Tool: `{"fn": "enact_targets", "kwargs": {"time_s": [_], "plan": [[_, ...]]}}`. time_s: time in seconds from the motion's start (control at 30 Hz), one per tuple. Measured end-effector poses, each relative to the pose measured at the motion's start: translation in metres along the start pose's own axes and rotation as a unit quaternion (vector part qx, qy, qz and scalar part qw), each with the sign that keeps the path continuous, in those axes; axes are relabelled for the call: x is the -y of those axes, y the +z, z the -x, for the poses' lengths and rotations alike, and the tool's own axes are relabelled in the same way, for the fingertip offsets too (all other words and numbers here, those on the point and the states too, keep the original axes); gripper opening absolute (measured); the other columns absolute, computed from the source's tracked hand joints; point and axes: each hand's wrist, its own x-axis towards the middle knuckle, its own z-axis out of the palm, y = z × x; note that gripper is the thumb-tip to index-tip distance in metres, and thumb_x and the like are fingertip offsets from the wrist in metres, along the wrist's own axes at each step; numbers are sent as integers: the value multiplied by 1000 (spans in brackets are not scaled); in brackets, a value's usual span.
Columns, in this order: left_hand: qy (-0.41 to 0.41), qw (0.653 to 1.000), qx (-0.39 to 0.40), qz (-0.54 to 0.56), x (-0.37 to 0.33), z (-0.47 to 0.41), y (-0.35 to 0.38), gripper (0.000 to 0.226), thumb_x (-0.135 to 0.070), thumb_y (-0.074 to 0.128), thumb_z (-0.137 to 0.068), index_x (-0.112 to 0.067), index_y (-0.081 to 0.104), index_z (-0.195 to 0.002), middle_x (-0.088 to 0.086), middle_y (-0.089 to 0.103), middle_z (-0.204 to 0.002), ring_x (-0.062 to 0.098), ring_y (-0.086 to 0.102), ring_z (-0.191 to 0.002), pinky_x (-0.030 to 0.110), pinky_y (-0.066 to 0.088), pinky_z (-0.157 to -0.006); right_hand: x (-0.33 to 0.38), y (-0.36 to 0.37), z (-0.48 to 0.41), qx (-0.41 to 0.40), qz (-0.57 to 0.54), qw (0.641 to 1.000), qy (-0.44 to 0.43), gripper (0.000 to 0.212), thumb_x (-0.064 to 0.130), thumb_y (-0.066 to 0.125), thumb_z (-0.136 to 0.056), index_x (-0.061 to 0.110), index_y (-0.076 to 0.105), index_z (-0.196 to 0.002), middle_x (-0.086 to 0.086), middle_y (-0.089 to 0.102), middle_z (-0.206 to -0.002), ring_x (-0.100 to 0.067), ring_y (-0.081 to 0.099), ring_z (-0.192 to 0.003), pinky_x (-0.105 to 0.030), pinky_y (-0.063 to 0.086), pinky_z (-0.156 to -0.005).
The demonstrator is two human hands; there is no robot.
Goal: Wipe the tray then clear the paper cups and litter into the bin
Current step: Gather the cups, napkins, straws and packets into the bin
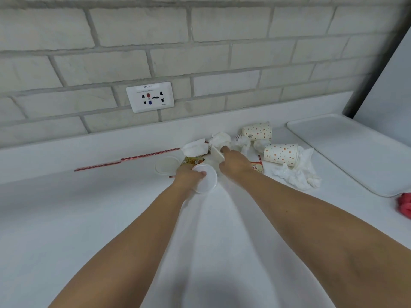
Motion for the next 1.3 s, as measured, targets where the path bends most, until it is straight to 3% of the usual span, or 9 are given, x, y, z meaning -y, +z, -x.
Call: {"fn": "enact_targets", "kwargs": {"time_s": [0.2,0.47,0.63,0.73,0.83,0.97,1.1,1.2,1.3], "plan": [[-2,998,-29,-59,-12,-10,19,48,-23,64,-85,-14,49,-130,10,55,-126,32,50,-118,45,47,-97,-7,-6,10,23,-139,989,35,37,10,47,-85,7,52,-121,-15,61,-108,-32,63,-95,-41,57,-76],[11,999,-31,-42,-15,-6,27,49,-15,65,-84,-7,48,-129,13,55,-127,35,51,-117,48,46,-97,-15,-4,26,4,-183,982,45,35,15,53,-87,10,56,-121,-13,64,-109,-31,66,-93,-42,57,-77],[75,994,-56,-58,-26,16,36,44,-14,59,-88,-6,43,-129,14,51,-127,33,49,-117,36,43,-92,-30,-23,44,-40,-161,985,51,39,25,56,-89,15,51,-126,-8,62,-116,-28,57,-109,-35,50,-86],[109,993,-34,-31,-38,35,50,44,-12,59,-88,-9,43,-129,14,50,-127,32,48,-117,39,45,-92,-45,-44,59,-60,-136,987,63,40,31,48,-94,14,46,-130,-8,59,-120,-28,54,-113,-36,45,-85],[145,988,-2,-47,-51,59,74,39,-12,57,-89,-10,45,-126,13,51,-124,26,47,-102,32,41,-79,-68,-68,83,-82,-114,986,85,38,33,42,-96,16,46,-129,-7,60,-119,-27,55,-111,-31,40,-75],[191,978,48,-71,-66,96,118,37,-16,56,-89,-17,47,-125,7,52,-124,22,47,-100,28,37,-73,-107,-99,128,-94,-63,986,124,38,30,40,-96,19,42,-133,-7,58,-120,-28,54,-110,-32,39,-80],[246,959,93,-104,-73,142,169,49,-15,57,-90,-25,38,-134,5,47,-130,19,42,-99,26,36,-75,-149,-123,180,-93,-35,983,154,27,18,41,-93,10,46,-118,-11,59,-111,-28,51,-90,-32,36,-69],[268,948,128,-111,-76,180,205,57,-15,57,-91,-25,31,-140,7,43,-136,23,45,-112,26,37,-81,-184,-138,221,-103,-18,980,171,2,11,45,-88,12,45,-90,-11,59,-103,-29,51,-90,-30,35,-65],[269,943,152,-126,-76,213,237,60,-17,56,-92,-21,25,-143,7,39,-141,25,43,-124,25,36,-85,-211,-151,260,-108,-21,976,189,17,4,46,-84,17,38,-79,-4,46,-76,-27,47,-76,-27,30,-50]]}}
